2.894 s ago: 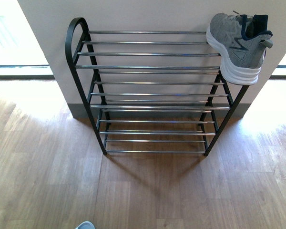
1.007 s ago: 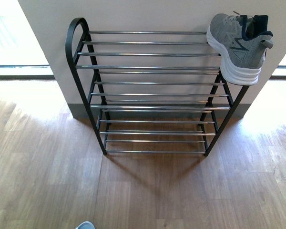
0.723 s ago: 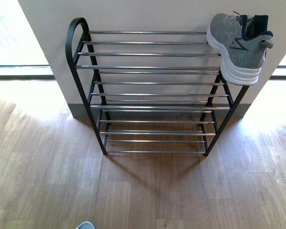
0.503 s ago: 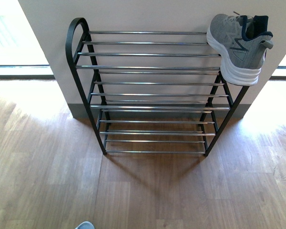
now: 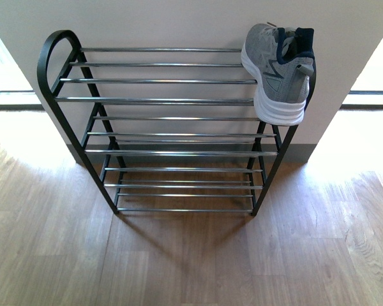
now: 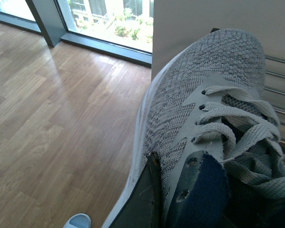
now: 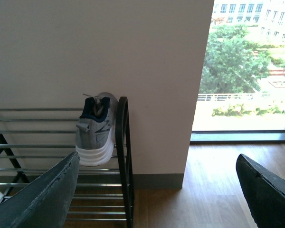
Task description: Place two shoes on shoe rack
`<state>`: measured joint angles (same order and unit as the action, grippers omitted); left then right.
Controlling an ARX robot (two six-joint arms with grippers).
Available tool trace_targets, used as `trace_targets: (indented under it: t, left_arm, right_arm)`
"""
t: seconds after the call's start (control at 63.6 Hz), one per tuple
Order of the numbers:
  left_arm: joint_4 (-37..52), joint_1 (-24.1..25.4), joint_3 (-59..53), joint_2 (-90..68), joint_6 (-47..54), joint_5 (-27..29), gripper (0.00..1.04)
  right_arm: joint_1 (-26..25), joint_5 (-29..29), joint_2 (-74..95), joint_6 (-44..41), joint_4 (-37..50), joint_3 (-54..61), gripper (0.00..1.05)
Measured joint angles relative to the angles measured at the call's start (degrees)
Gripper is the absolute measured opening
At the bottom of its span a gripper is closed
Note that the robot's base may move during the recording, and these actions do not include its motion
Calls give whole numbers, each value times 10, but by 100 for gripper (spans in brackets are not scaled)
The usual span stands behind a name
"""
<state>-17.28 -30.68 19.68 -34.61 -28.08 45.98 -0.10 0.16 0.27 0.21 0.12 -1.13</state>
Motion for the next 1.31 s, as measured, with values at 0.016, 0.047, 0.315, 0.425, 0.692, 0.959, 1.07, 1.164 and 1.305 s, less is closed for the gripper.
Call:
trace_targets:
  t: [0.016,0.047,0.315,0.425,0.692,0.959,1.07,1.164,1.305]
  left_arm:
    - [0,0,0,0,0,2,2]
    - [0,0,0,0,0,5,2]
    - [195,65,105,-238,38,-114,2]
    - [249,76,187,-372,38,-163,2]
    - [251,61,472,-741,-19,-251,2]
    - [195,38,723,-968,-29,-314,2]
    - [182,32,778,-1007,-33,-328,2]
    - [178,27,807,-1028,-36,-338,2]
    - [167,18,838,-1052,-46,-341,2]
  right_arm:
    - [0,0,0,0,0,0,96]
    - [0,0,0,0,0,0,96]
    - [0,0,0,0,0,0,96]
    - [0,0,0,0,0,0,96]
    - [0,0,0,0,0,0,96]
    - [0,-1,0,0,0,0,96]
    - [0,-1,0,0,0,0,96]
    - [0,-1,0,0,0,0,96]
    - [0,-2,0,0,0,0,96]
